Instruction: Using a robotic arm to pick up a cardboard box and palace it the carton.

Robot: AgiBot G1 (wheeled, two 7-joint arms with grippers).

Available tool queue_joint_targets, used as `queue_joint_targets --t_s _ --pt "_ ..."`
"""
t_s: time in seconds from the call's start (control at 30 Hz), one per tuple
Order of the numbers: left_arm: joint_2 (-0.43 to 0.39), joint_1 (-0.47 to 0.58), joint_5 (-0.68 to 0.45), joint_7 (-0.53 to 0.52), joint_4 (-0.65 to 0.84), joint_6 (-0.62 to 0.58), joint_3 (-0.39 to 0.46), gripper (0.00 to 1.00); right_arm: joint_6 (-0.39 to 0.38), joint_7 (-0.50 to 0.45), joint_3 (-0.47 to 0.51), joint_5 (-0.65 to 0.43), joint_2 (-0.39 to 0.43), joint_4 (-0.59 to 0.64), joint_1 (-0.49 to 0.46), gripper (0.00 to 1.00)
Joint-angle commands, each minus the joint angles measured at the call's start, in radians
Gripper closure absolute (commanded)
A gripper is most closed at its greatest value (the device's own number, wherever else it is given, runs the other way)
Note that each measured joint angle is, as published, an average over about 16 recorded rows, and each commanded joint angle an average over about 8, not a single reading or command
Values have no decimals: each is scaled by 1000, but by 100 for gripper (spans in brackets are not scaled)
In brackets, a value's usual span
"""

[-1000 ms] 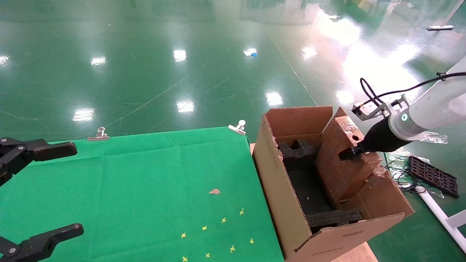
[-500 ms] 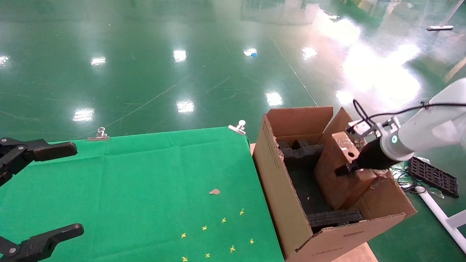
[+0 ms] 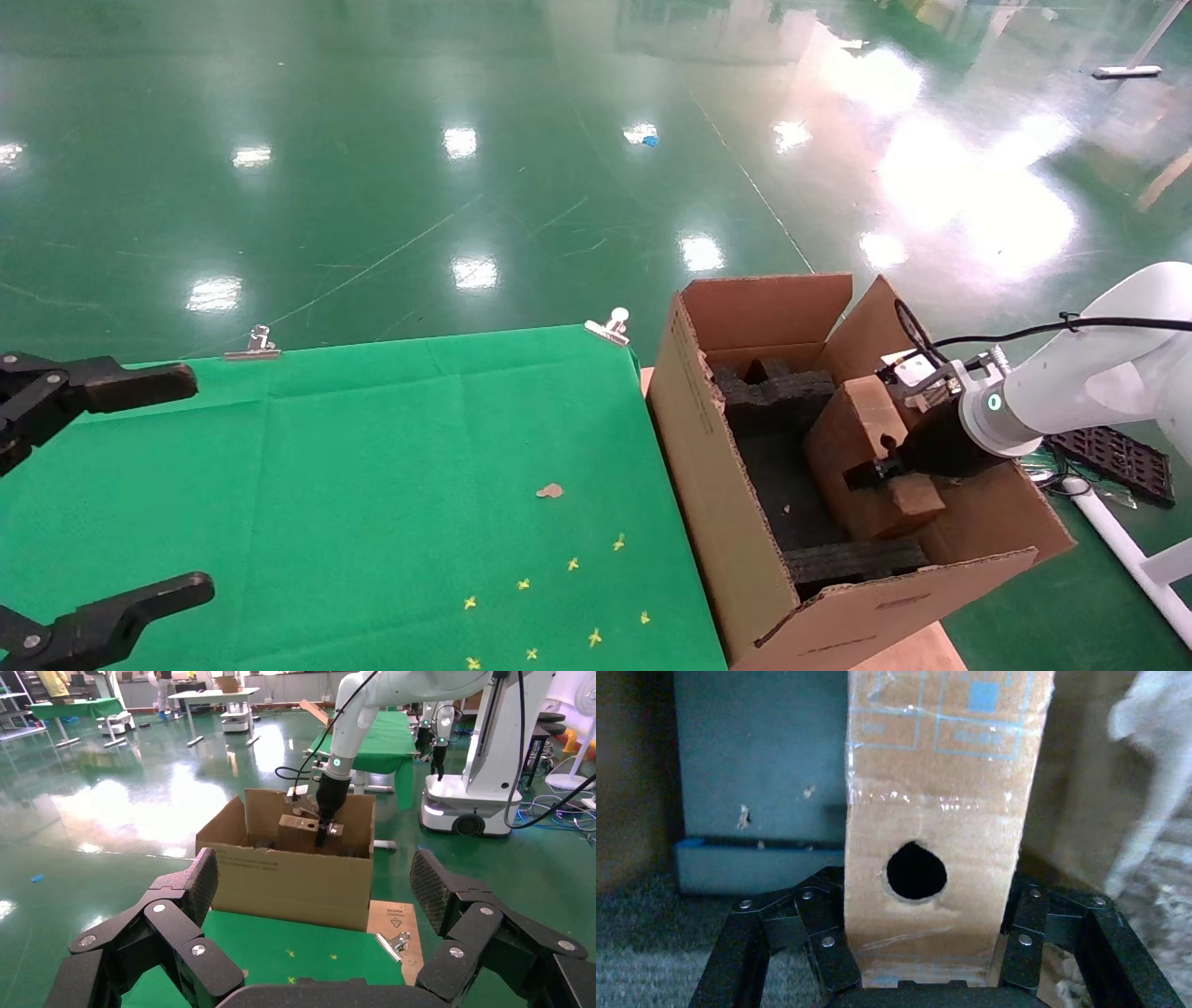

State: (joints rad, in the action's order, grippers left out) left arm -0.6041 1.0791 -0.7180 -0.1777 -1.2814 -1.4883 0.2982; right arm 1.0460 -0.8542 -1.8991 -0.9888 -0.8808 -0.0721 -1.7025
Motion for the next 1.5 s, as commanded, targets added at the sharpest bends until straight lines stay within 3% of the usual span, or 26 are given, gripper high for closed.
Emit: queue_joint_targets --t_s 0.03,0.07,0.67,1.0,1.23,1.5 --pt "0 0 0 0 0 0 0 0 11 5 3 5 0 4 2 6" --pt "0 0 0 0 0 0 0 0 12 6 2 4 -2 8 2 0" --pt "0 0 1 1 0 0 1 0 41 16 -4 -6 -21 50 -24 0" --pt "1 0 1 1 0 1 2 0 71 20 -12 -18 -27 63 -84 0" --pt "1 0 1 1 0 1 2 0 105 54 -12 -18 -25 64 -205 0" --pt "1 1 2 1 0 1 2 0 178 146 -3 -7 -13 41 -441 0"
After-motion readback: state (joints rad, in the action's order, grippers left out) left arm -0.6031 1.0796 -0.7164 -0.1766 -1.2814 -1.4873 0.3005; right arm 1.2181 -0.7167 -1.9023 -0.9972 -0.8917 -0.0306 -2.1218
